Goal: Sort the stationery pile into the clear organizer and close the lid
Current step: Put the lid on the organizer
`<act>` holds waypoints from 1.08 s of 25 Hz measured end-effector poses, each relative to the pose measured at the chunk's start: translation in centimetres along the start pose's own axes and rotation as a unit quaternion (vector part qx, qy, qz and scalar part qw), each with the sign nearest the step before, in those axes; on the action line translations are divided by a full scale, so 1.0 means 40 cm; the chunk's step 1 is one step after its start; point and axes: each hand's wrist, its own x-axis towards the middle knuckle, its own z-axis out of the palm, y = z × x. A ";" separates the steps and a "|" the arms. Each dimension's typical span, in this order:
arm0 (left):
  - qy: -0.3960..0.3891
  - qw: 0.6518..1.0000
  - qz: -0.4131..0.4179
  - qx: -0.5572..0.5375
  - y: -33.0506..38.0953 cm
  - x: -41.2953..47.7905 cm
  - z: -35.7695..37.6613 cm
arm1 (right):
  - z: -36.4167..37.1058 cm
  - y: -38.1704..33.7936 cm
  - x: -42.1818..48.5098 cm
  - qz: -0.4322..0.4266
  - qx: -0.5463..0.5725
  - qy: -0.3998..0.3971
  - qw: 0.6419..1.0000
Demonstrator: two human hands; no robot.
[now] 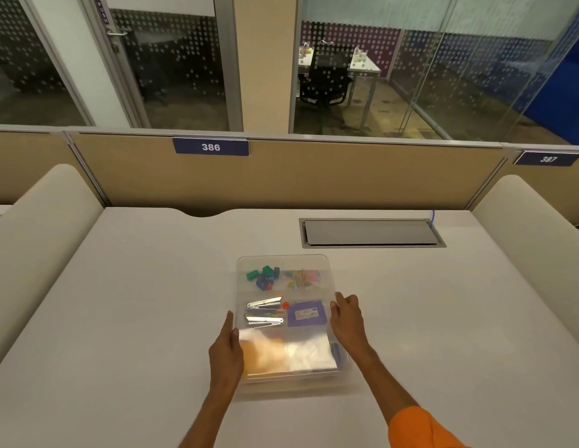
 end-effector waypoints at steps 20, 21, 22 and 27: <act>-0.023 0.937 0.251 0.242 0.068 0.218 0.058 | 0.049 -0.072 0.103 -0.131 -0.181 -0.008 0.975; -0.034 0.931 0.258 0.258 0.085 0.248 0.068 | 0.056 -0.081 0.128 -0.143 -0.192 -0.013 0.971; -0.046 0.924 0.263 0.274 0.098 0.275 0.077 | 0.064 -0.087 0.153 -0.149 -0.204 -0.021 0.967; -0.101 0.897 0.275 0.331 0.129 0.365 0.107 | 0.091 -0.093 0.242 -0.171 -0.238 -0.054 0.954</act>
